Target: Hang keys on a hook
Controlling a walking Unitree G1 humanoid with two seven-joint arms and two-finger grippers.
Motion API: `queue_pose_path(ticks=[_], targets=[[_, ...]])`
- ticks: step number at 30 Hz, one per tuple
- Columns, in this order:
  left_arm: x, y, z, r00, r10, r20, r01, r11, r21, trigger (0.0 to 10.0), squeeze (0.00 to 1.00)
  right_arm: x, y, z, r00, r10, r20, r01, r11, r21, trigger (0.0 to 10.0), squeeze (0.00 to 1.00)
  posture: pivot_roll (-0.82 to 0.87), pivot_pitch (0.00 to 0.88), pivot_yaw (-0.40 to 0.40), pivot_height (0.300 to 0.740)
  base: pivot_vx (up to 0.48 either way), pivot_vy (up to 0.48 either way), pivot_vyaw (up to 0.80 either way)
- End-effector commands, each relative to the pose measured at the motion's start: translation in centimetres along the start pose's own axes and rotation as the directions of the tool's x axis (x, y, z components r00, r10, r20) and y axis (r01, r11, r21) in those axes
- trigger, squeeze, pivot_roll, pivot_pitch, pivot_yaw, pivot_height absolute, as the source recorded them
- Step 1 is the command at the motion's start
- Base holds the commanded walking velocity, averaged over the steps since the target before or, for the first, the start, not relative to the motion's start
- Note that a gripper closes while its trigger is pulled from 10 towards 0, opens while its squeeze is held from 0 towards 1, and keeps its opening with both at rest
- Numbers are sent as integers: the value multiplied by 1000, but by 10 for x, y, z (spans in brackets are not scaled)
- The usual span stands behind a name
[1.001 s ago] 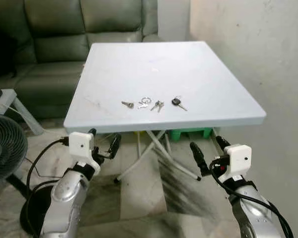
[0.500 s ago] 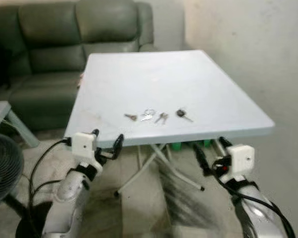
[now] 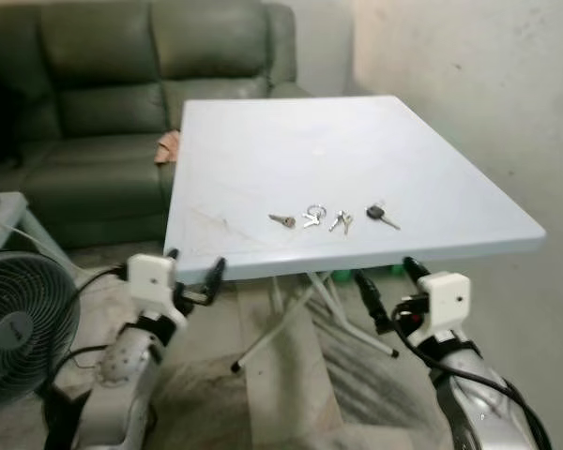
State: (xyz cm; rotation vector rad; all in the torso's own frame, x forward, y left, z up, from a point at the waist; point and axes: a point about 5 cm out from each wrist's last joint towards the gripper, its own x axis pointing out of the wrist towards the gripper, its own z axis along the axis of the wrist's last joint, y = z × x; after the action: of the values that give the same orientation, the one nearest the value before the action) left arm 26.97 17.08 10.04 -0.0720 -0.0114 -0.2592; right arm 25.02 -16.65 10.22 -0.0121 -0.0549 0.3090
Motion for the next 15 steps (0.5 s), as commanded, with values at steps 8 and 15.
queue_pose_path(ticks=[8,15], targets=[[4,-9,3,1000,-20,15,20,1000,3,10000,0,0,-7,6,1000,-7,10,7,1000,-13,10000,0,-40,0,14,740,465,0,0],[3,-10,3,1000,-22,20,22,1000,-2,10000,0,-1,-6,5,1000,-6,7,6,1000,-14,10000,0,-41,0,13,740,472,0,0]])
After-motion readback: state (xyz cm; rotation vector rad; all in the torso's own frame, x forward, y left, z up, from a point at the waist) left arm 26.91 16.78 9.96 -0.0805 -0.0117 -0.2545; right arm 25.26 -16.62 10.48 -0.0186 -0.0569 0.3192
